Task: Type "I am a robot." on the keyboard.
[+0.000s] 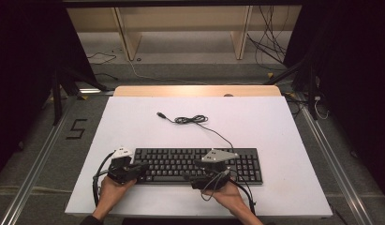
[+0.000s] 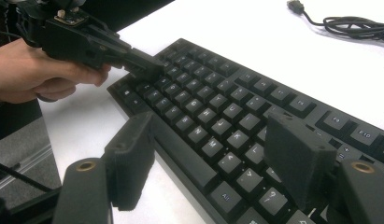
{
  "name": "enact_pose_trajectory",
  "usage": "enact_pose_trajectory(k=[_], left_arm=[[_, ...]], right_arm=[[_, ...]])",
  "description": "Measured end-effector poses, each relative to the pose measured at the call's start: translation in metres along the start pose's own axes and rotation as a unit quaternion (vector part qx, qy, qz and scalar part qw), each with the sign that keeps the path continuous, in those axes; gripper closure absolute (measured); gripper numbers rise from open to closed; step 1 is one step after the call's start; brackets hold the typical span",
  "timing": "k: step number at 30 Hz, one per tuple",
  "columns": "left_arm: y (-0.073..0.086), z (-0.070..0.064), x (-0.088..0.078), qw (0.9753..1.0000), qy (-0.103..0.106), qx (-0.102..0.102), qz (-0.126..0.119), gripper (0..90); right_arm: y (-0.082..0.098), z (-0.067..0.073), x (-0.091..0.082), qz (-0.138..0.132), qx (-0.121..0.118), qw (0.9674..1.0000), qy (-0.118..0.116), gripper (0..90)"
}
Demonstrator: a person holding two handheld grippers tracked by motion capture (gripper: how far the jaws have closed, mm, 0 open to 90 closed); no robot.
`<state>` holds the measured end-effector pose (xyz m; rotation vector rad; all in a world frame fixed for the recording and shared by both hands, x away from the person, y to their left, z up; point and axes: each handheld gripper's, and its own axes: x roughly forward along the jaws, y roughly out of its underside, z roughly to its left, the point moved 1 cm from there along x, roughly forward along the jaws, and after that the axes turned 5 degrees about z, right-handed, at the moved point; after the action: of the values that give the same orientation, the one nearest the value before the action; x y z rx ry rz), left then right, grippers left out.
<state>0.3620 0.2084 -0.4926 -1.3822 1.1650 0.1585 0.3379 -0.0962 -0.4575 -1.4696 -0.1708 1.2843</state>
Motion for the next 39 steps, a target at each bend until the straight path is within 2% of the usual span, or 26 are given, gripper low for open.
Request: enact_pose_trajectory(k=[7, 12, 16, 22, 25, 31, 39], left_arm=[[0.000, 0.001, -0.002, 1.0000, 0.002, -0.003, -0.006, 88.8], [-0.002, 0.001, -0.010, 0.9993, 0.014, -0.009, -0.033, 82.8], [-0.003, 0.000, -0.018, 0.9979, 0.027, -0.013, -0.058, 74.5], [-0.003, -0.002, -0.027, 0.9947, 0.047, -0.021, -0.089, 55.1], [-0.002, -0.004, -0.029, 0.9938, 0.055, -0.017, -0.095, 48.0], [-0.001, -0.008, -0.031, 0.9925, 0.064, -0.009, -0.104, 40.3], [-0.001, -0.012, -0.031, 0.9917, 0.070, -0.001, -0.108, 36.0]], right_arm=[[0.000, 0.000, 0.000, 0.000, -0.001, 1.0000, 0.000, 34.5], [0.000, 0.000, 0.000, -0.002, 0.001, 1.0000, 0.001, 34.5], [0.000, 0.000, 0.000, -0.002, 0.000, 1.0000, -0.001, 34.5], [0.001, 0.002, 0.003, 0.000, -0.003, 1.0000, -0.004, 34.5], [0.001, 0.002, 0.005, 0.002, -0.005, 1.0000, -0.005, 34.5], [0.001, 0.003, 0.010, 0.007, -0.006, 0.9999, -0.006, 34.9], [0.002, 0.004, 0.016, 0.014, -0.009, 0.9998, -0.008, 36.8]])
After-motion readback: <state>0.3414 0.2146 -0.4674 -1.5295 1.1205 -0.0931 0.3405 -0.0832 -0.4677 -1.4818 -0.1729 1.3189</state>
